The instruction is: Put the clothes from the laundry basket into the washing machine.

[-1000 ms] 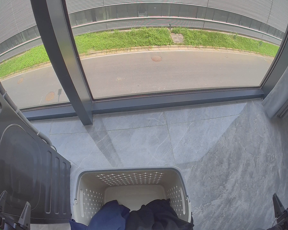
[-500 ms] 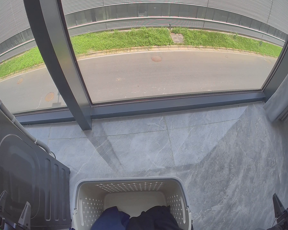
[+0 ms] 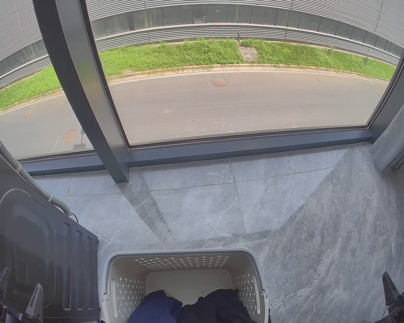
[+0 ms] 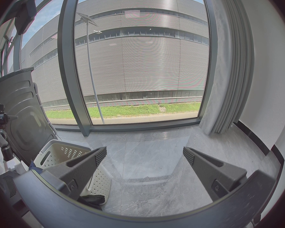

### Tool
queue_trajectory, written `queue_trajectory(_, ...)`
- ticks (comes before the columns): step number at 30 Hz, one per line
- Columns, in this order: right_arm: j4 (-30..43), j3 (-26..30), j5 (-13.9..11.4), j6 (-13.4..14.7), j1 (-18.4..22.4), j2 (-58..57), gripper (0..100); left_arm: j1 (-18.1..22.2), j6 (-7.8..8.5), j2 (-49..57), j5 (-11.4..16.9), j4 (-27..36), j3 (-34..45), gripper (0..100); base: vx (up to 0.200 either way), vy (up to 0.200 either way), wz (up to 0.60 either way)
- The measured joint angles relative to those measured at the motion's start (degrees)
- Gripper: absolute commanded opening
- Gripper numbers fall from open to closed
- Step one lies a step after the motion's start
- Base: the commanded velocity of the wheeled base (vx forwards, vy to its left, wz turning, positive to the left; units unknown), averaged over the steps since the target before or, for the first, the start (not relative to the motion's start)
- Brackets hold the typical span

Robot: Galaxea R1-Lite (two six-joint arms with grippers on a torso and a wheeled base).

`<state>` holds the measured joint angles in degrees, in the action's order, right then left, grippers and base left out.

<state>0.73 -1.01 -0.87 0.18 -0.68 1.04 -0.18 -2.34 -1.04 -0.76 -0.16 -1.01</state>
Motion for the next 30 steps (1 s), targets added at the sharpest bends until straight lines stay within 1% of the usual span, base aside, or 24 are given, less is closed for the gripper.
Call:
queue_trajectory(4,0.0,0.0,0.0,0.0,0.0,0.0,100,0.0,-0.01,0.0,0.0,0.0,0.0,100,0.000,0.000,0.00)
queue_trajectory(30,0.0,0.0,0.0,0.0,0.0,0.0,100,0.0,-0.01,0.0,0.0,0.0,0.0,100,-0.200,0.000,0.00)
